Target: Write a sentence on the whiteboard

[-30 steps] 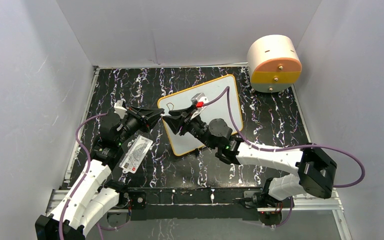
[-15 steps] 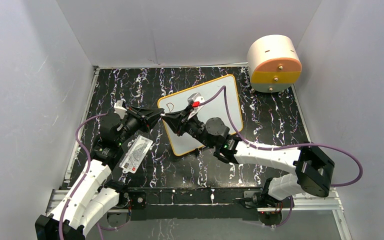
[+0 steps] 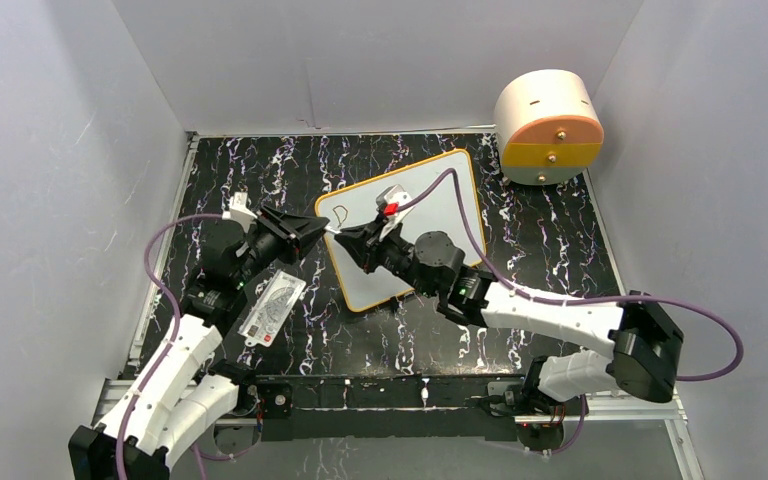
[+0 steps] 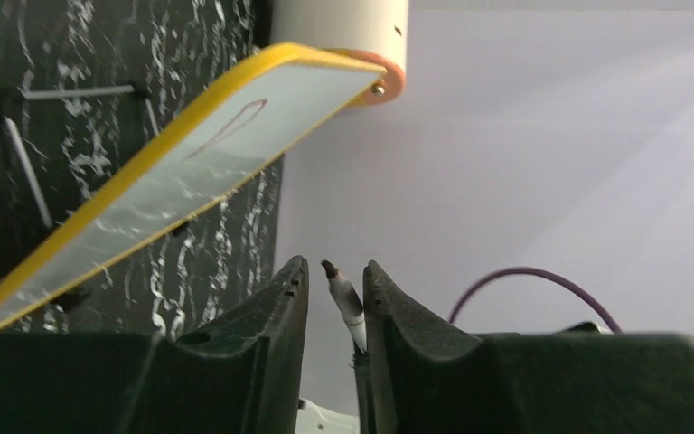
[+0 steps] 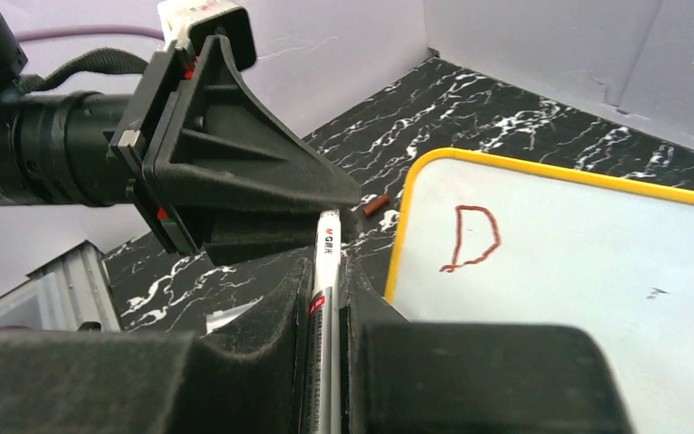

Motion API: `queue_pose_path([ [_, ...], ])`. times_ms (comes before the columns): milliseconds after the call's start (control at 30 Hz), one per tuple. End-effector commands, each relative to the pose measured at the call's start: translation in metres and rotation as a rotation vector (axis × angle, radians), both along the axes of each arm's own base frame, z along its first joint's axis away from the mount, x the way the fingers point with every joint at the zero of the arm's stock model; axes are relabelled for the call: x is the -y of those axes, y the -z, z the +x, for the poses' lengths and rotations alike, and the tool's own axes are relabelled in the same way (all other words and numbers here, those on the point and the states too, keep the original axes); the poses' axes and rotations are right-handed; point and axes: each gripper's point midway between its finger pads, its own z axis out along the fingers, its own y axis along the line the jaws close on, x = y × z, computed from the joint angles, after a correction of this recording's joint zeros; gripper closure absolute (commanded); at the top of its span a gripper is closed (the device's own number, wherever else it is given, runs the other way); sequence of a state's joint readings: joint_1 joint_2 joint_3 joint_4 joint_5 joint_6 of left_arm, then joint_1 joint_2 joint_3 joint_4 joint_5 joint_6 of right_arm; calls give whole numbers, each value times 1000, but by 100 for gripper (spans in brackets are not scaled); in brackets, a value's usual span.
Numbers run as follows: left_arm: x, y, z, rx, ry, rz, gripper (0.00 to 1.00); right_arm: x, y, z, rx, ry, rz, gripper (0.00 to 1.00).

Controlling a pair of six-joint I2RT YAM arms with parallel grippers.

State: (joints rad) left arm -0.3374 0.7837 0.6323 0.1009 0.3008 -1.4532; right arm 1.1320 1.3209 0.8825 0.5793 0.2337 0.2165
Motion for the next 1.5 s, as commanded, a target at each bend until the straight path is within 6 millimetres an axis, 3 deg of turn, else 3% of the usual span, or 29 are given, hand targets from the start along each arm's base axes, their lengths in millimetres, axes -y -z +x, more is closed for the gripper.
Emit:
queue_pose_path([
  [0, -21, -10, 14, 157, -57, 293, 69, 28, -41, 9, 74, 85, 33, 100],
  [200, -43, -16, 30, 256, -63, 636, 64, 46, -33, 15, 68, 160, -34, 100],
  [467, -47, -17, 53, 388, 105, 929, 59, 60, -24, 22, 58, 224, -146, 100],
  [667, -49, -13, 71, 440, 206, 906, 48, 69, -19, 26, 70, 261, -204, 100],
  [833, -28, -6, 73, 532, 350, 776, 46, 72, -19, 29, 77, 281, -225, 100],
  [933, -27, 0, 78, 541, 388, 750, 46, 71, -22, 29, 85, 275, -222, 100],
  [1367, -13, 19, 79, 600, 560, 626, 66, 66, -19, 32, 106, 271, -247, 100],
  [1467, -8, 23, 77, 625, 601, 596, 67, 65, -19, 32, 116, 266, -257, 100],
])
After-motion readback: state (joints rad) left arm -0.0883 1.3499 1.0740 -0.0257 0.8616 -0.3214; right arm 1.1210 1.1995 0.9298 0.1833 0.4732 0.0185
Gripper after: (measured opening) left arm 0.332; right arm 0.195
